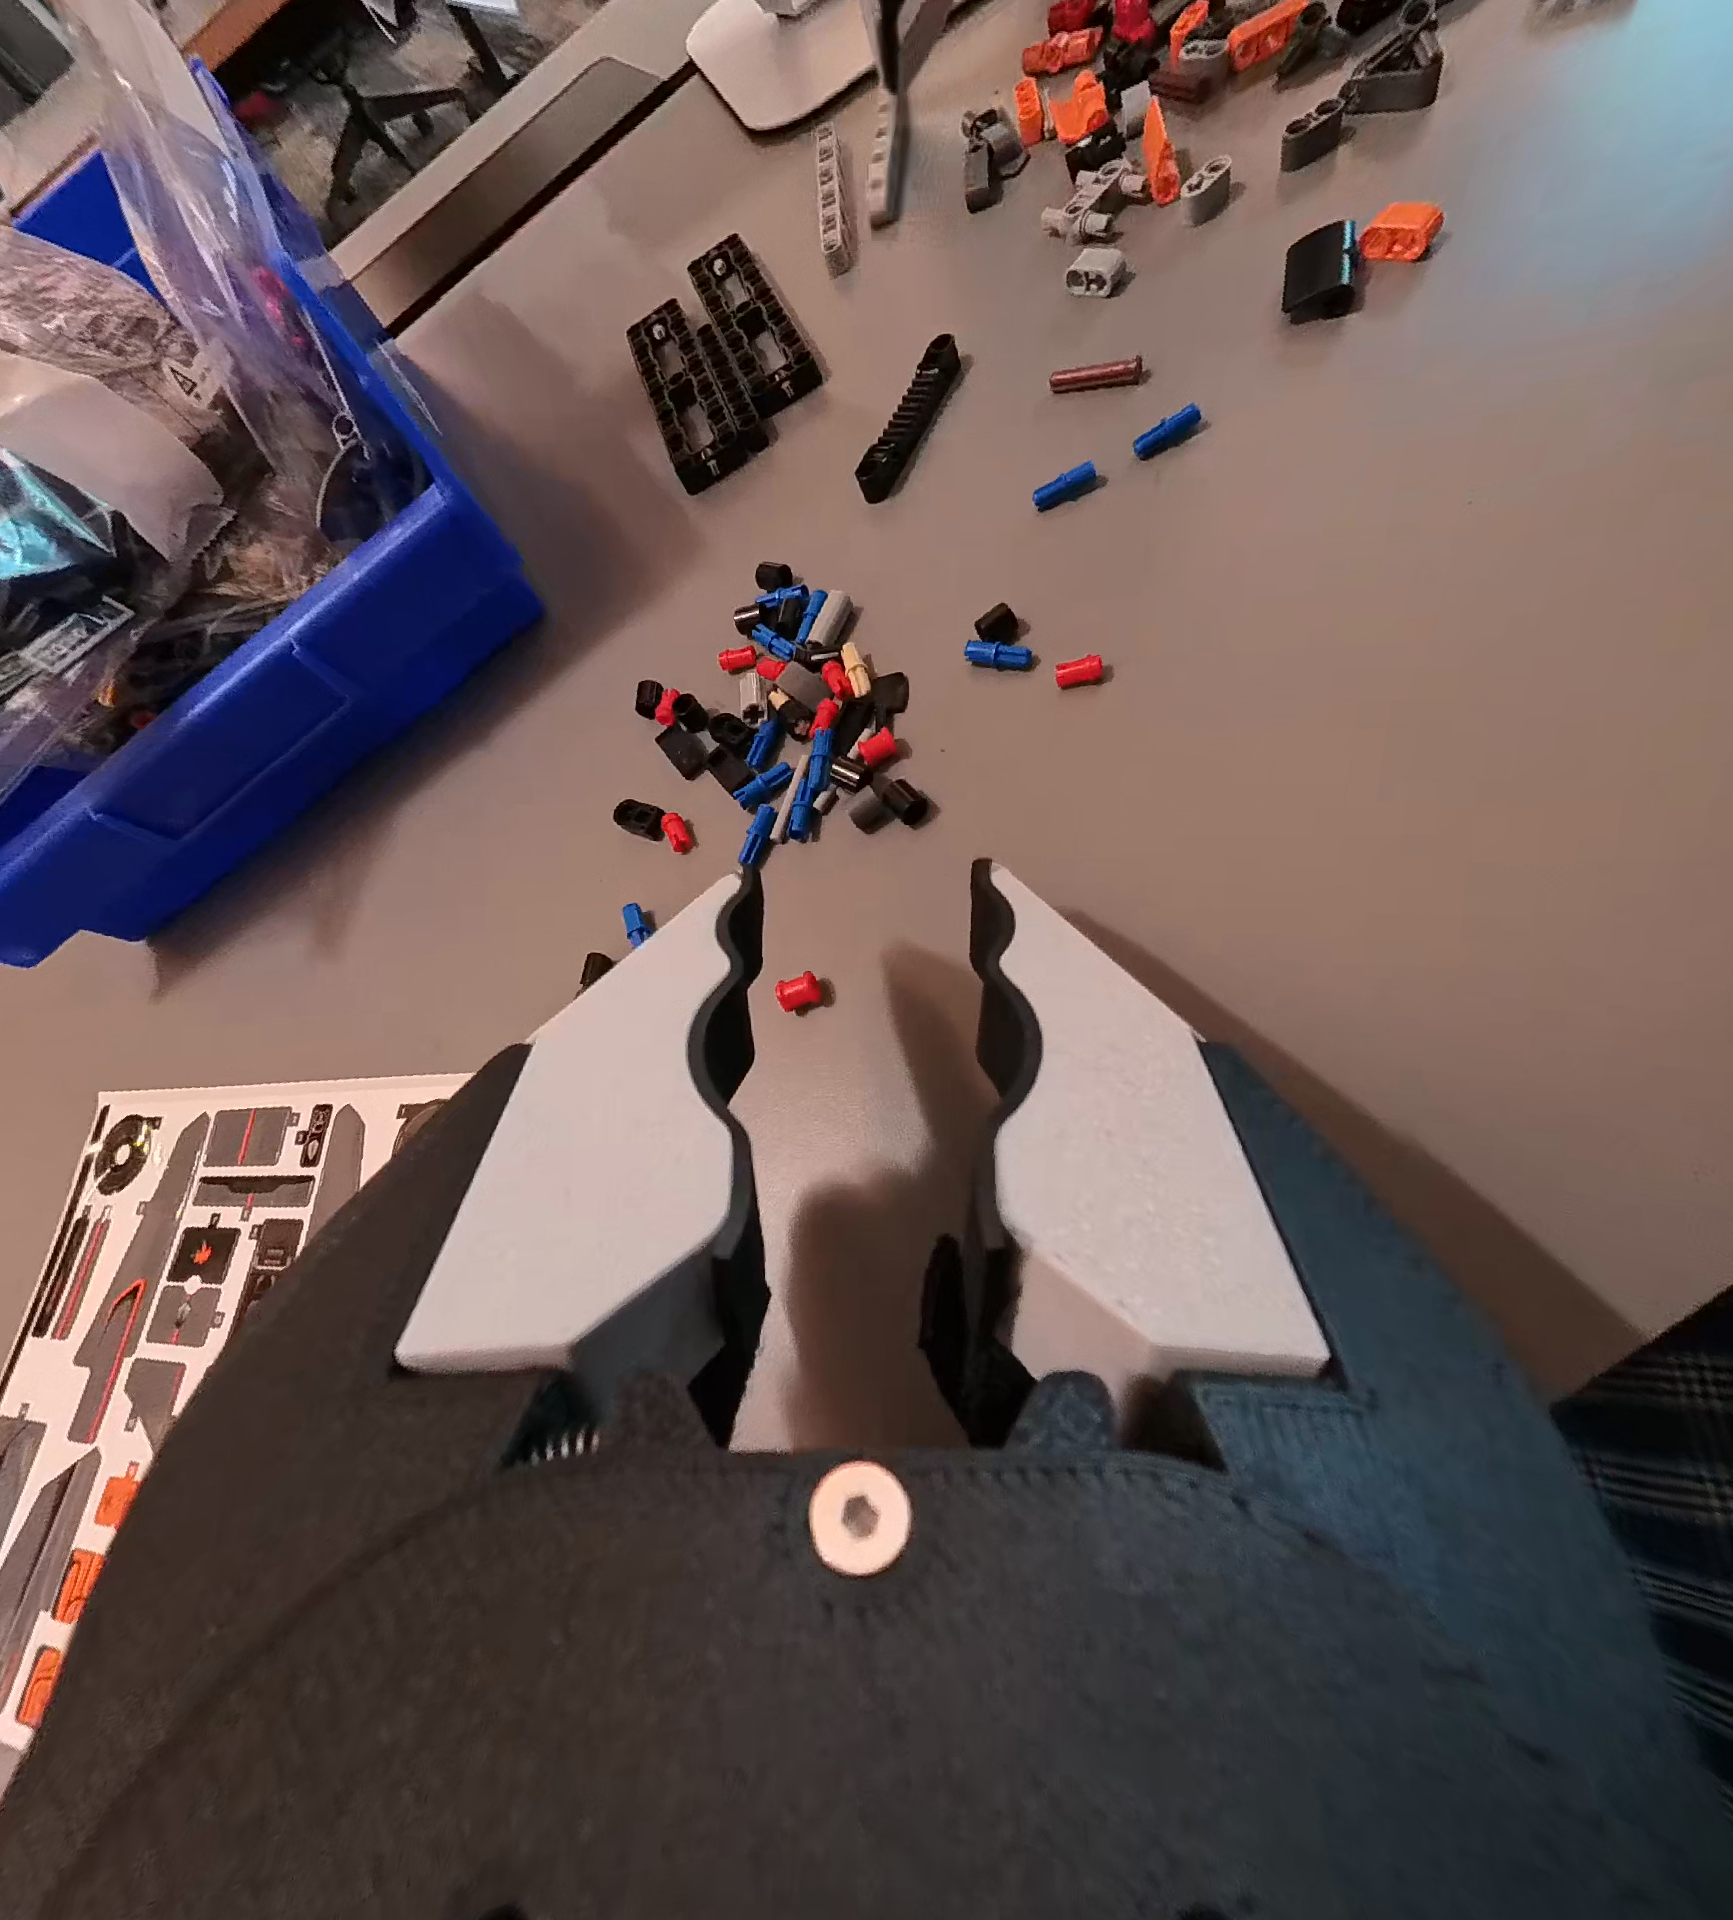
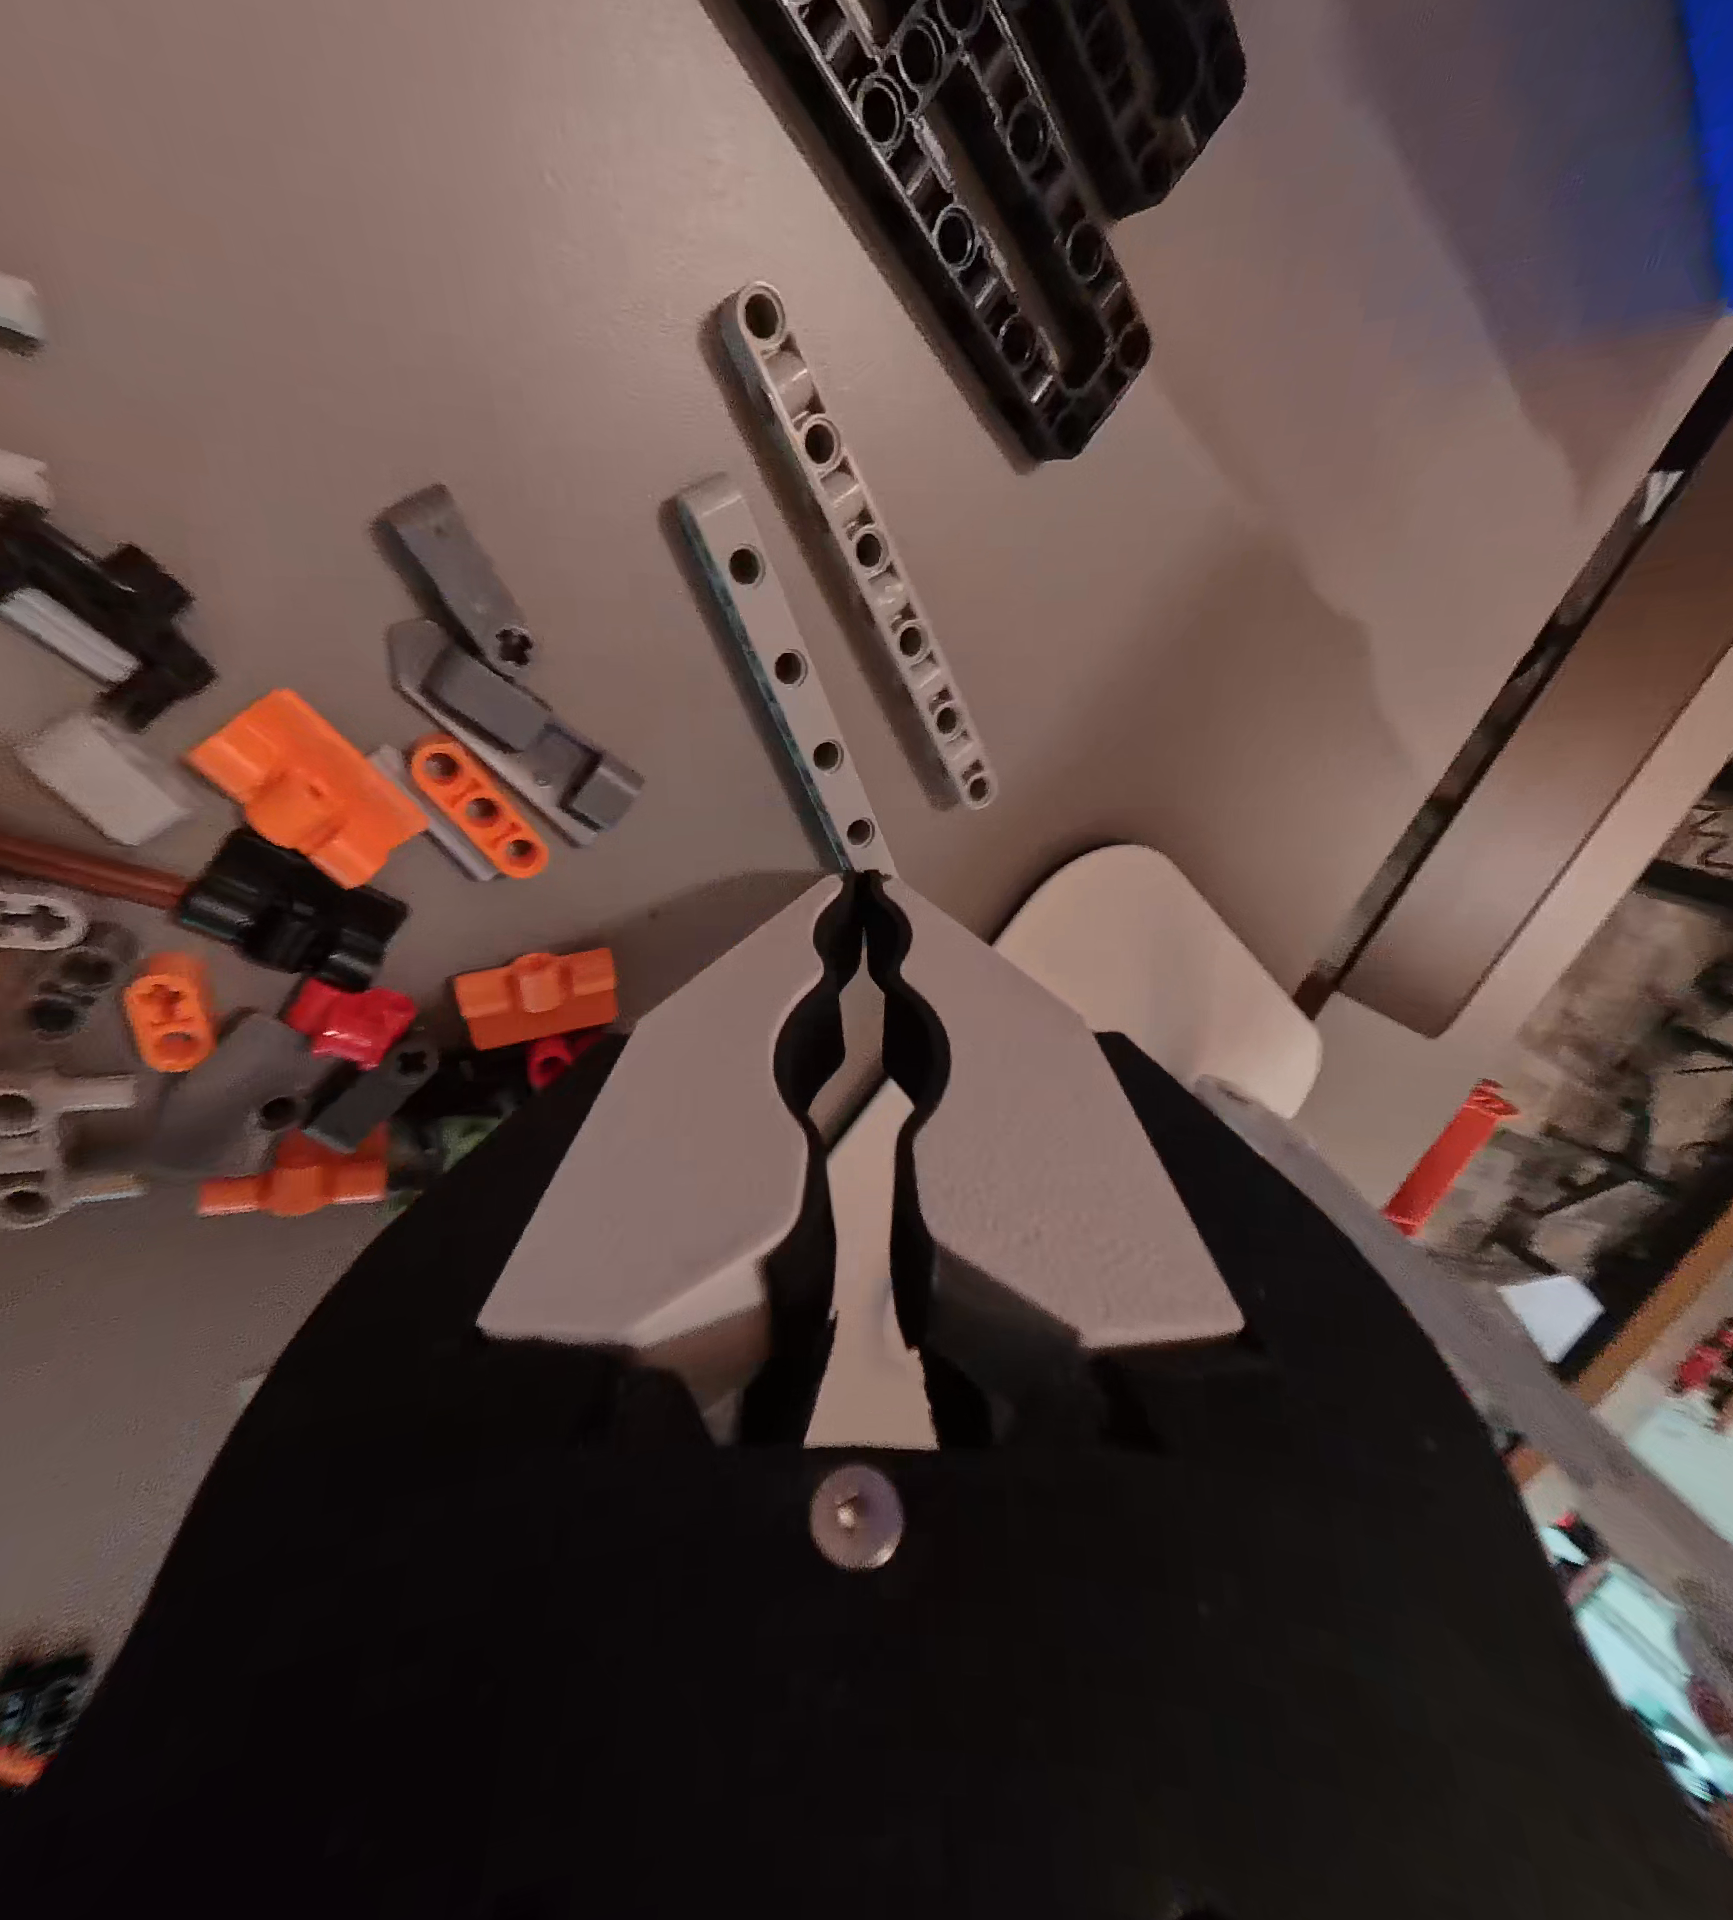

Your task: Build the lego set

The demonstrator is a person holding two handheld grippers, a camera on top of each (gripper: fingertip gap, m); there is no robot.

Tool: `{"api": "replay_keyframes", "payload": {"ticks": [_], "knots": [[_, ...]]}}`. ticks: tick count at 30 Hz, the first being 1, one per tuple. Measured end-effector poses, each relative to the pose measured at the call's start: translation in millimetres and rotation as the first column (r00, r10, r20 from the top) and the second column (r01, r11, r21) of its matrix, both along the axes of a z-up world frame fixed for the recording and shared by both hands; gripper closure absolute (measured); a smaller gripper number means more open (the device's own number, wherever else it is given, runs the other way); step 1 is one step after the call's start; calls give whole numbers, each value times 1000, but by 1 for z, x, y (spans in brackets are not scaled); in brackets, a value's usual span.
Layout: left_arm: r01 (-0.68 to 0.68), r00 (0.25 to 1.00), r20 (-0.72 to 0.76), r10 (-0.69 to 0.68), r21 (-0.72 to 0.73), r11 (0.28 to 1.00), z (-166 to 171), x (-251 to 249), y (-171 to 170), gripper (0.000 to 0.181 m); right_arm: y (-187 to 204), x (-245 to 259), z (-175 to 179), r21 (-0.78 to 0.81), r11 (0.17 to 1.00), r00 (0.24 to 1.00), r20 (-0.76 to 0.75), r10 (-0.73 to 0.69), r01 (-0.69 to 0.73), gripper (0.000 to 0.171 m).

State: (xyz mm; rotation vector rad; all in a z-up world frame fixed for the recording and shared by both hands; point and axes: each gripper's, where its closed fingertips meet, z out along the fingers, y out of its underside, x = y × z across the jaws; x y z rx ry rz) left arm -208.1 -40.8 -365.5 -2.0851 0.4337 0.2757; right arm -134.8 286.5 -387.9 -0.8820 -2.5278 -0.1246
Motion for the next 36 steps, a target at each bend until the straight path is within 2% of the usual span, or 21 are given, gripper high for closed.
{"api": "replay_keyframes", "payload": {"ticks": [3, 11, 13, 15, 19, 23, 25, 36], "knots": [[-1, 1000, -8, 1, -7, 1000, -1, 0, 0, 143, -1, -11, 0, 11, 999, 999, -15, 38, -38, 171], [-2, 1000, -11, 2, -18, 1000, -3, 0, 1, 143, -4, -9, 14, -26, 1000, 1000, -16, 16, -16, 171], [-1, 1000, -9, 1, -12, 1000, -2, 0, 0, 143, -5, -1, 22, -47, 999, 1000, 1, -25, 25, 171], [-2, 1000, -4, 2, -9, 1000, -1, 0, 0, 143, -14, 12, 33, -130, 988, 996, 16, -87, 89, 162], [-3, 1000, 3, 3, -10, 1000, -1, -1, 0, 143, -32, 55, 44, -283, 925, 967, 100, -235, 254, 151], [0, 1000, -4, 0, -9, 1000, -2, 0, 0, 143, -44, 96, 32, -311, 898, 949, 162, -271, 310, 147], [1, 1000, -11, -1, -10, 1000, -2, 0, 0, 143, -45, 105, 25, -295, 910, 954, 149, -259, 293, 151], [-2, 999, -55, 1, -33, 999, -7, 0, 1, 143, -40, 100, -5, -328, 897, 954, 148, -260, 295, 147]]}}
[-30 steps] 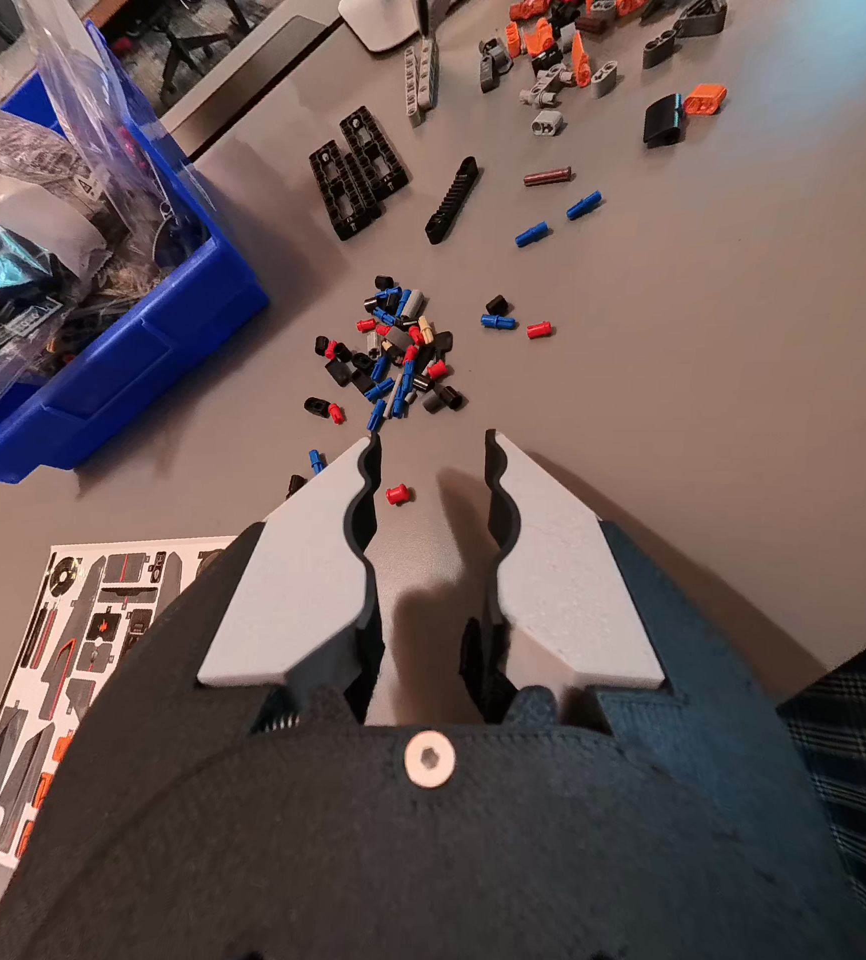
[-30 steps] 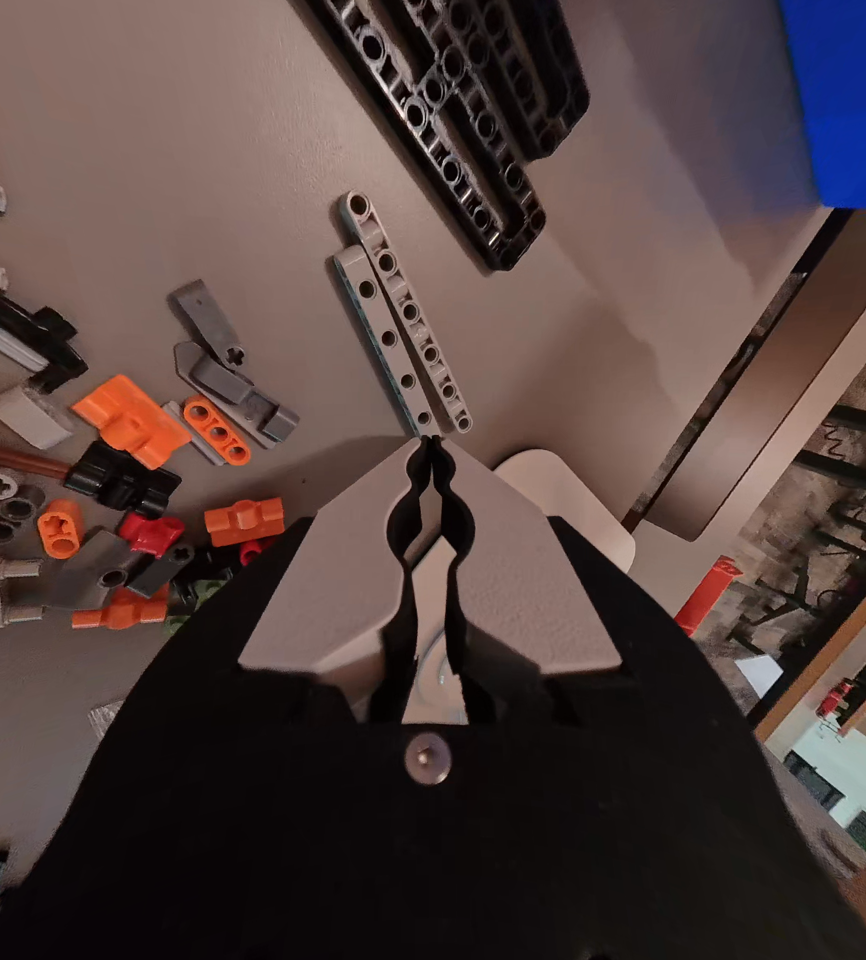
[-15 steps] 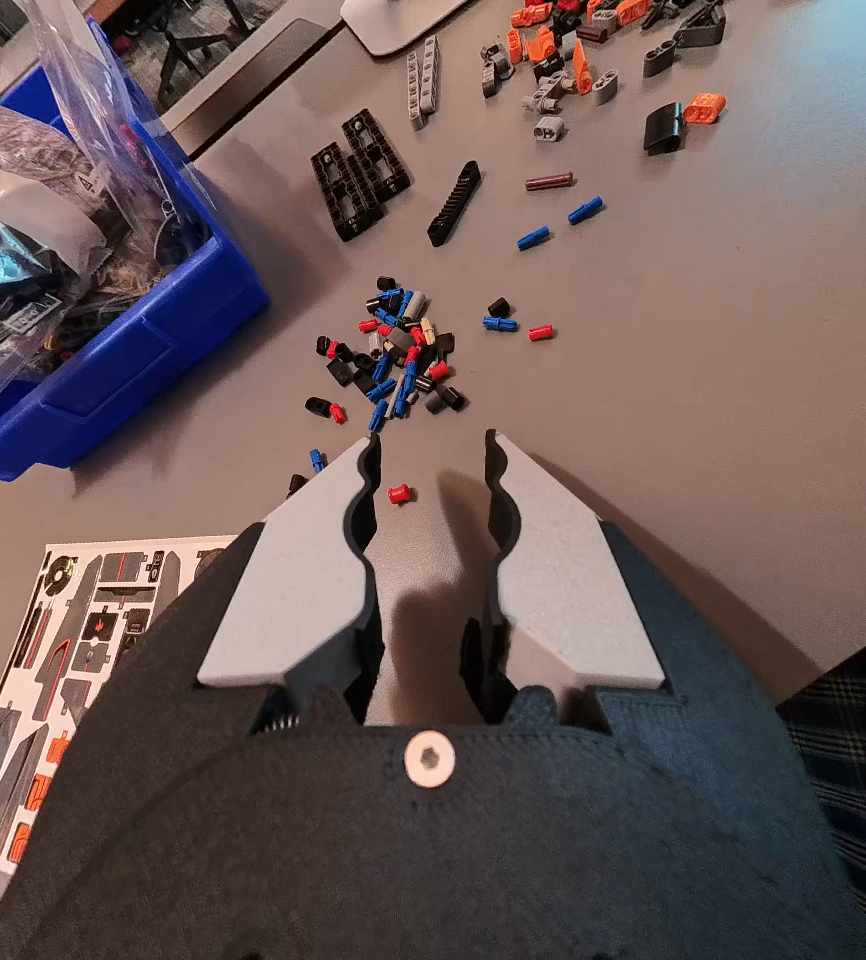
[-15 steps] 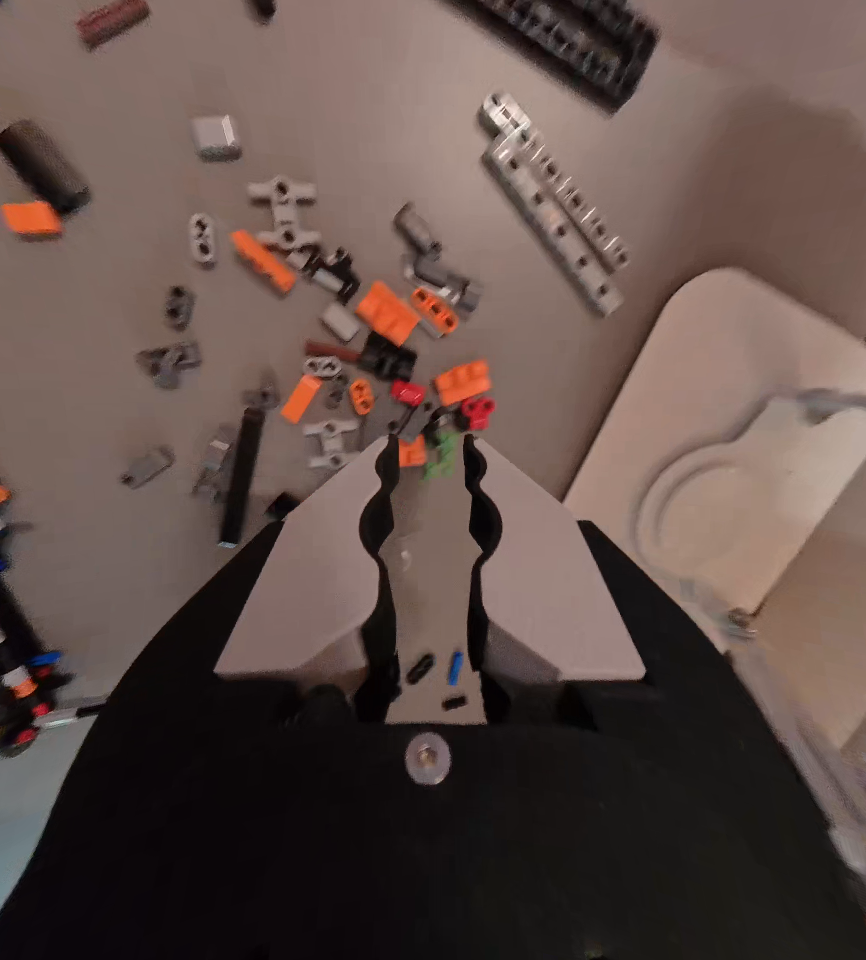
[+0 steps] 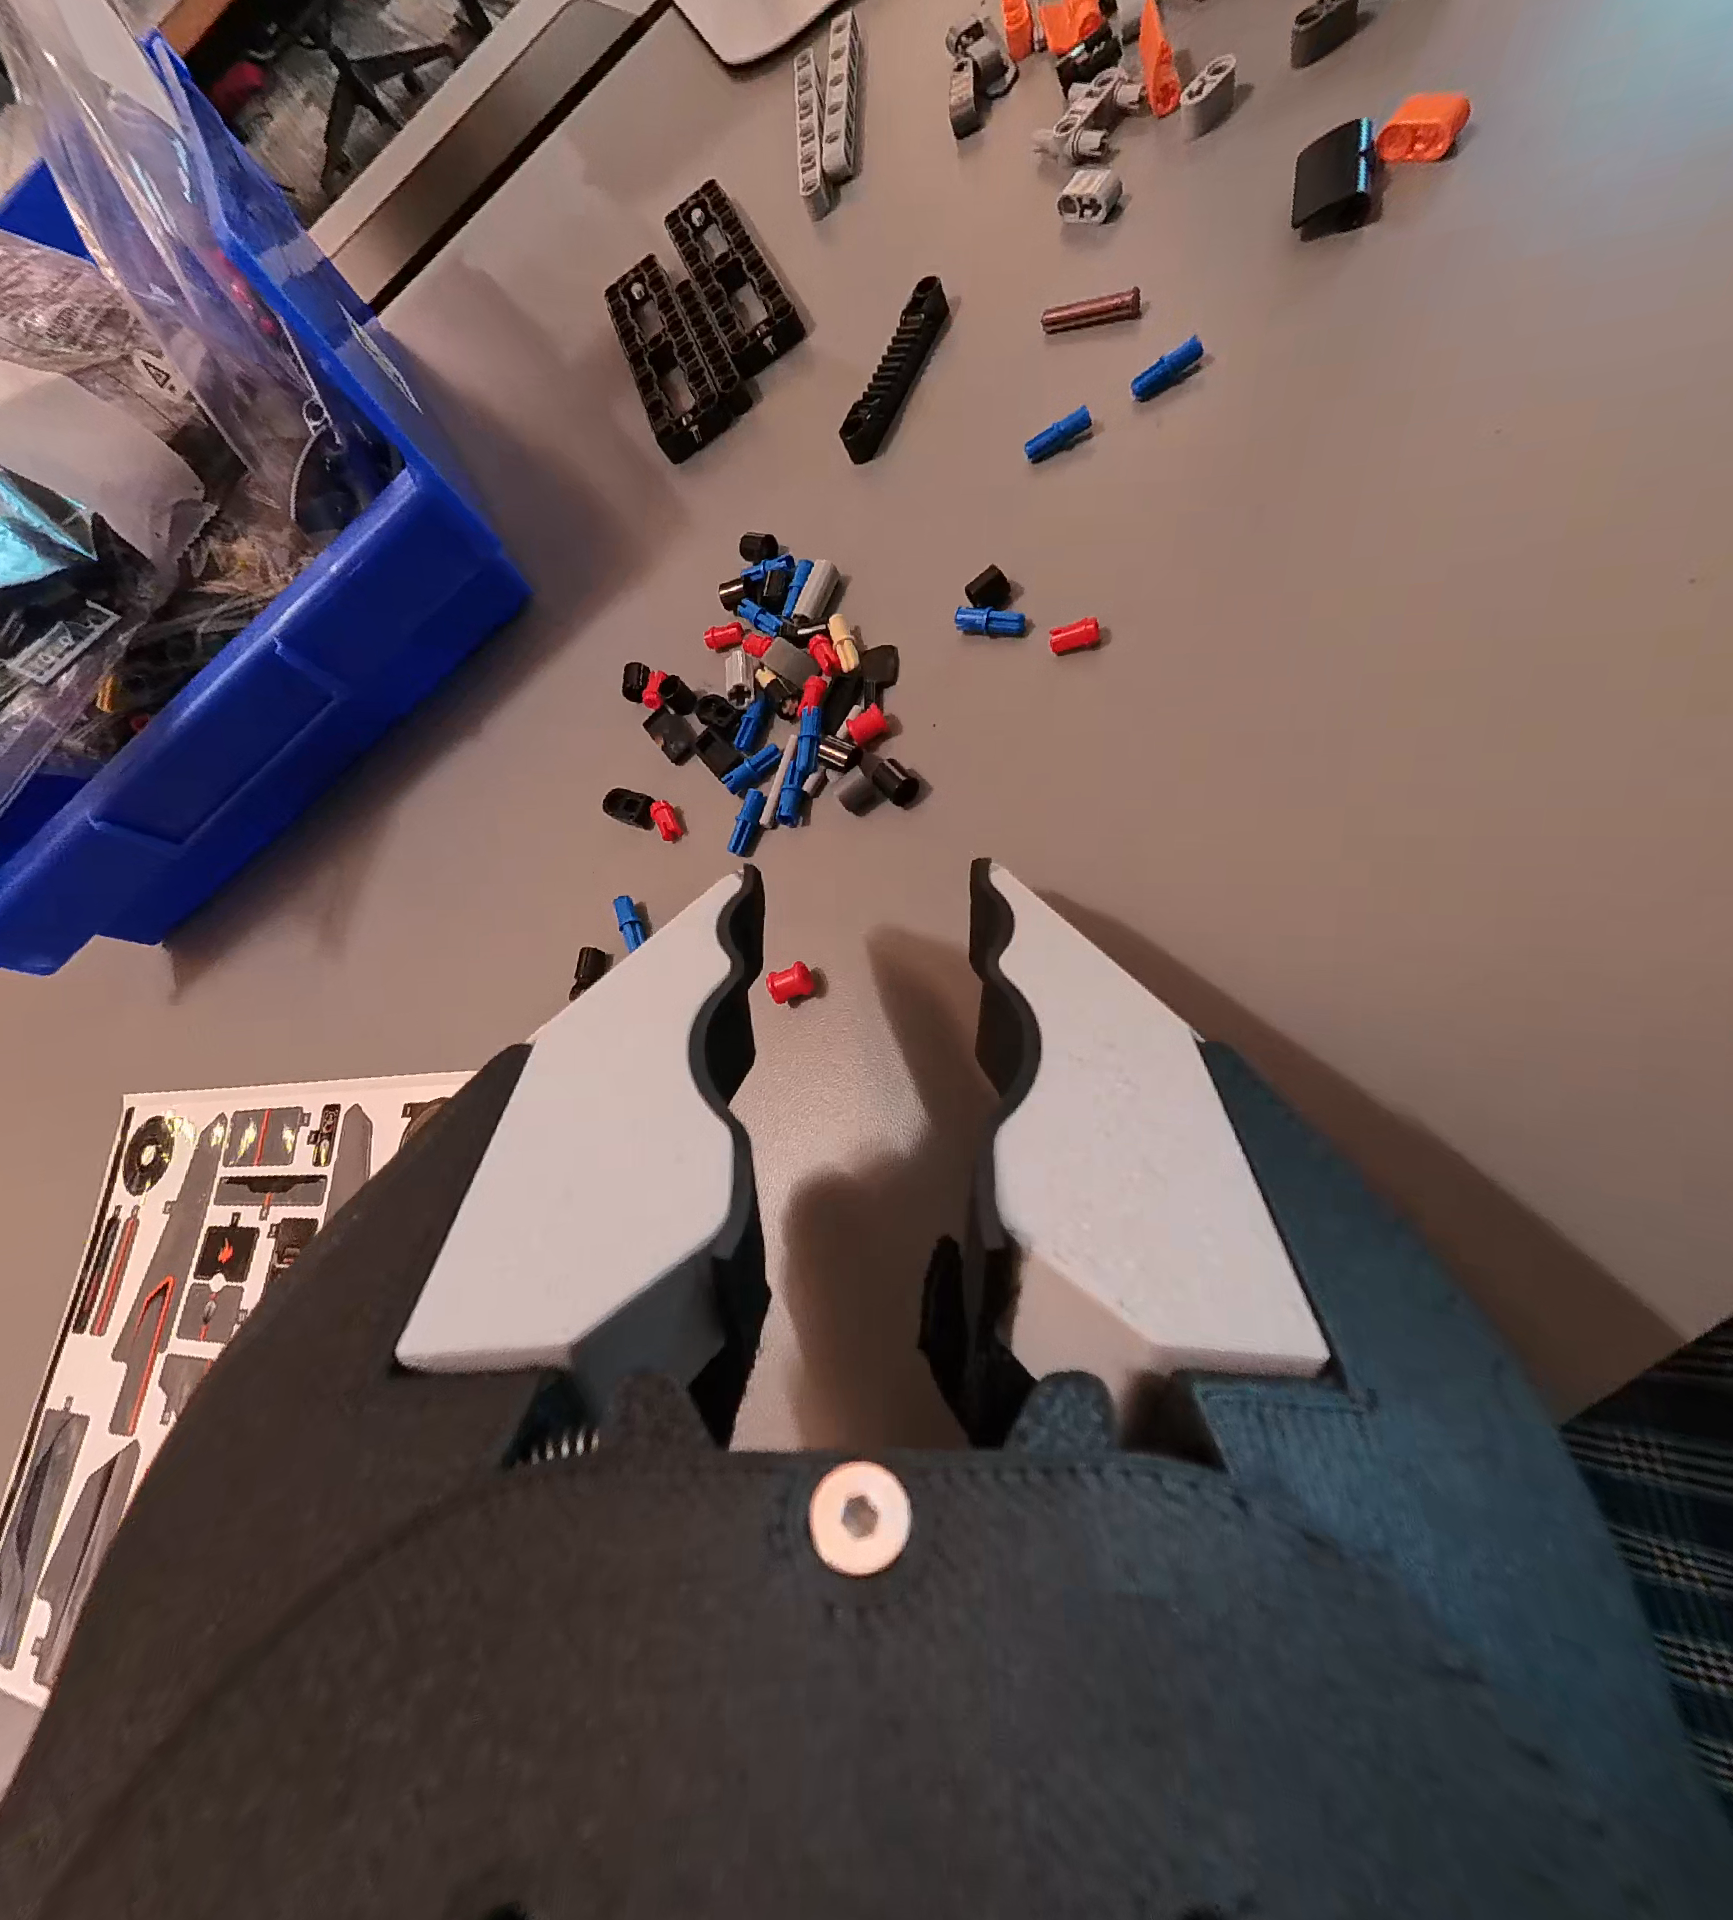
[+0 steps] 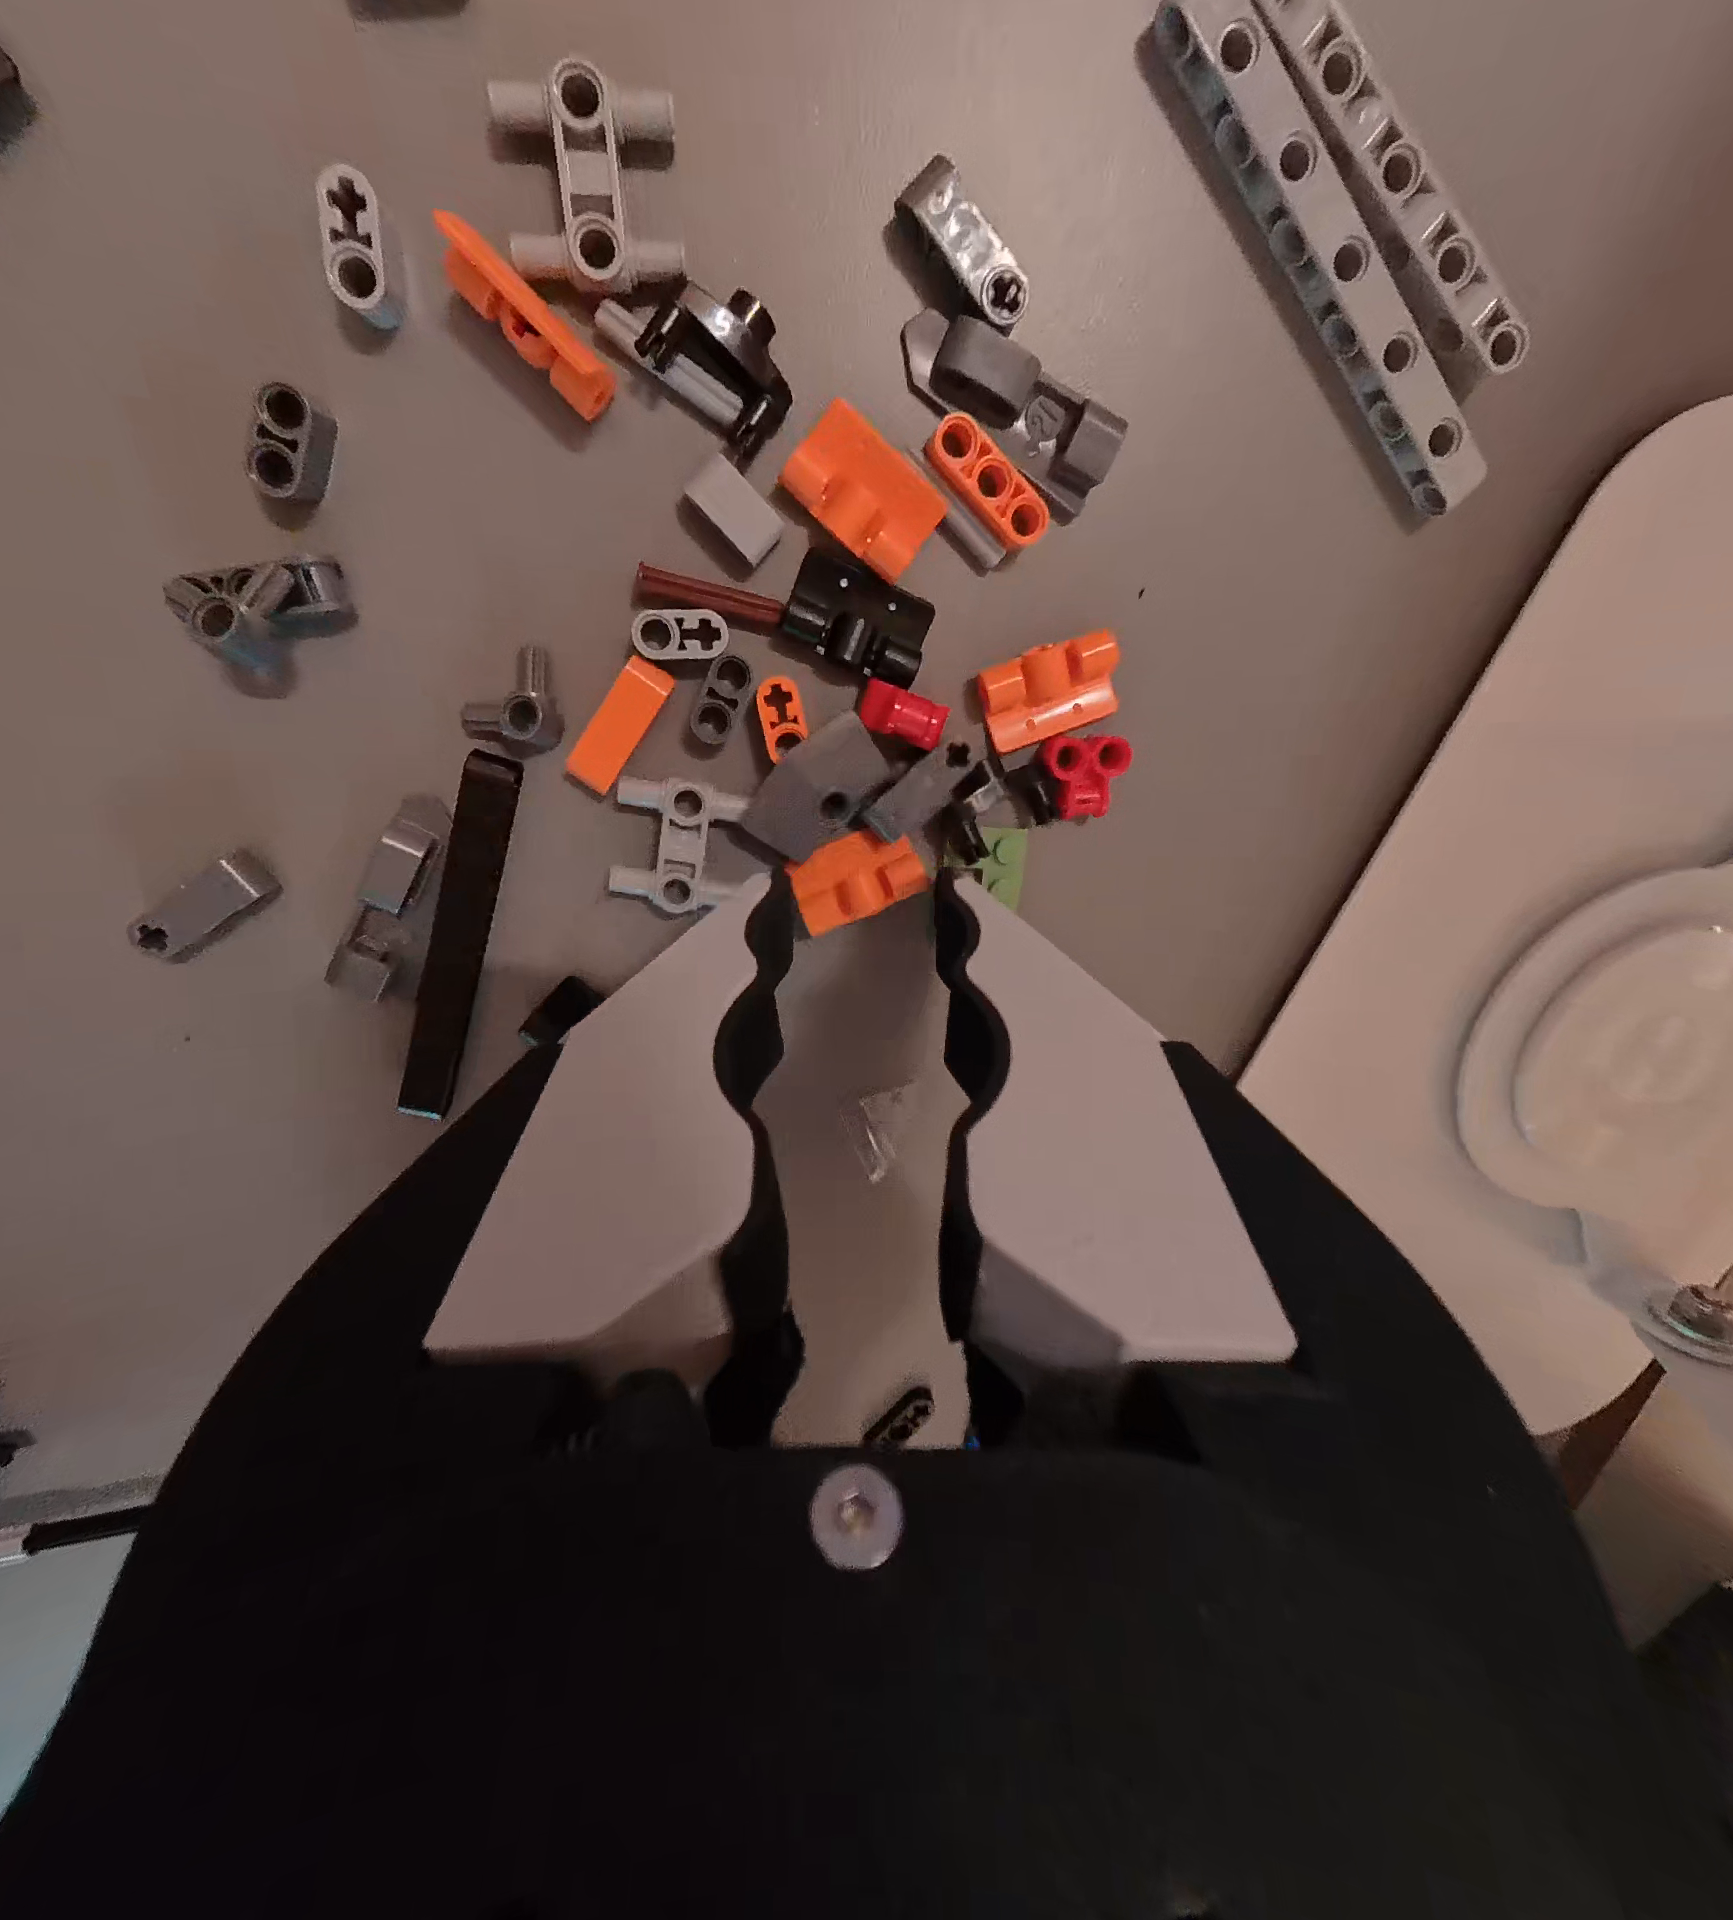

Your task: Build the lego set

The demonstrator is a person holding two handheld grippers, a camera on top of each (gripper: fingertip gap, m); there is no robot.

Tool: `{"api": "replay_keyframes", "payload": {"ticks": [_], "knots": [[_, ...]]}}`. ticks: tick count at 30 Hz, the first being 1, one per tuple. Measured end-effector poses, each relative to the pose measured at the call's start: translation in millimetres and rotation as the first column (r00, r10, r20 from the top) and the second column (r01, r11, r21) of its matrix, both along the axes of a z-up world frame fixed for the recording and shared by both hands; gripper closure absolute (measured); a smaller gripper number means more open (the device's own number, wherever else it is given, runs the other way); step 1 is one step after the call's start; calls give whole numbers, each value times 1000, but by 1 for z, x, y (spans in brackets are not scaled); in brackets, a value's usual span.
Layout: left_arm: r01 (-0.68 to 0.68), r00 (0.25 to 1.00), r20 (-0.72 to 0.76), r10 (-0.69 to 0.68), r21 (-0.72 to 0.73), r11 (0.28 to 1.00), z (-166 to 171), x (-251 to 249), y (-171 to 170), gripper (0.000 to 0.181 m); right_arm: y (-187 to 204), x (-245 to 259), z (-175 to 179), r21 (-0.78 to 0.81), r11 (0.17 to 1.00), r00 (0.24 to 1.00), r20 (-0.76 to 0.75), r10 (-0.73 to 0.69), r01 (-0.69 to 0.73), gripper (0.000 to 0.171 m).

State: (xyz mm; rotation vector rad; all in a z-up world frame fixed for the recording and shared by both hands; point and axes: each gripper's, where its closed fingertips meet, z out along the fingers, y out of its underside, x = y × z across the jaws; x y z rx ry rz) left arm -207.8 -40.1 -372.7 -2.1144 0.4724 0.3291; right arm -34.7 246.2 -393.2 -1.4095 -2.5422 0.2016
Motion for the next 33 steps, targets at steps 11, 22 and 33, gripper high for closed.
{"api": "replay_keyframes", "payload": {"ticks": [11, 22, 33], "knots": [[2, 1000, 1, -2, -3, 1000, 0, 0, 0, 143, -3, 20, 16, -55, 998, 999, -12, -43, 42, 159], [4, 1000, -11, -4, -9, 1000, -2, 1, 0, 143, 7, 72, 55, -73, 973, 969, -93, -227, 221, 171], [7, 999, -48, -8, -27, 1000, -6, 1, 1, 144, 41, 88, 85, -45, 927, 908, -189, -373, 372, 162]]}}
